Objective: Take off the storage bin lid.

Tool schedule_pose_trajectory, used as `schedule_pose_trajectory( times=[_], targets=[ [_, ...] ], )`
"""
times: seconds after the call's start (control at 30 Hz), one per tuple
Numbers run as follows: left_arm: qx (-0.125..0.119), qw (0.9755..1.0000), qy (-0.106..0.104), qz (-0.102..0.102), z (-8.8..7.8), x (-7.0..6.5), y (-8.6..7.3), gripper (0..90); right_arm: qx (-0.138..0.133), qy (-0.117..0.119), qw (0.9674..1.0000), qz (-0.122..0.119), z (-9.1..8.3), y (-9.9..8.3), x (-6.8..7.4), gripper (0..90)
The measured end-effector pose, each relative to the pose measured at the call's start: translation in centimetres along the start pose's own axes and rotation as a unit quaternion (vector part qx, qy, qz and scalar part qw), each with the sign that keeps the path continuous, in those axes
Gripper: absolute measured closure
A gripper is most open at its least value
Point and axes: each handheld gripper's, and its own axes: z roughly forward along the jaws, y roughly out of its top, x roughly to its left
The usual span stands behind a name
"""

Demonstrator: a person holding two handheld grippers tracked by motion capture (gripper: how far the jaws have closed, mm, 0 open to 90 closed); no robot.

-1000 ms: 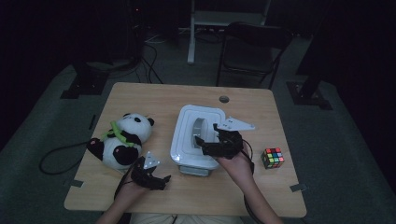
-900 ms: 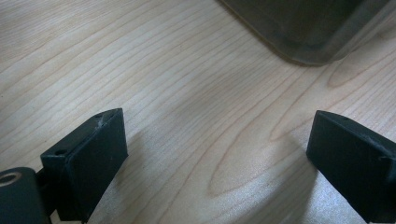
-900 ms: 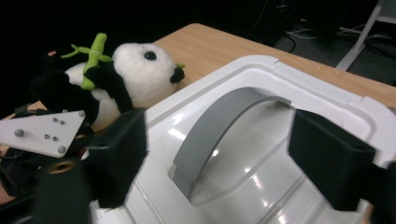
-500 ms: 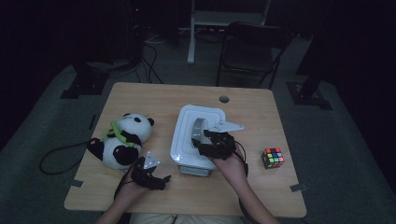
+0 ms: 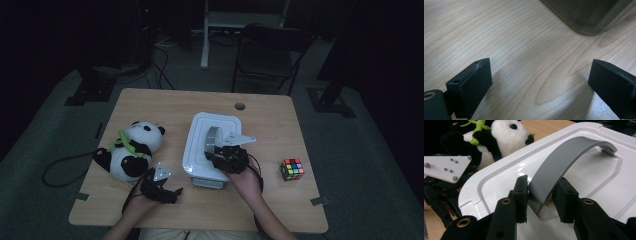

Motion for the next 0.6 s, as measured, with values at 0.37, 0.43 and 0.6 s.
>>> schedule_pose_trajectory(
  times=[0.37, 0.43, 0.6],
  targets=[
    [0.0, 1.0, 0.001, 0.001, 0.0, 0.0, 0.0, 5.7, 0.007, 0.01, 0.9998, 0.017, -0.2, 0.6, 0.0, 68.8],
    [0.002, 1.0, 0.0, 0.002, 0.0, 0.0, 0.0, 5.7, 0.0, 0.016, 0.9997, 0.021, -0.4, 0.8, -0.1, 68.8],
    [0.001, 1.0, 0.0, 0.002, 0.0, 0.0, 0.0, 5.7, -0.016, 0.018, 0.9995, 0.023, -1.0, 1.3, -0.1, 68.8]
  ],
)
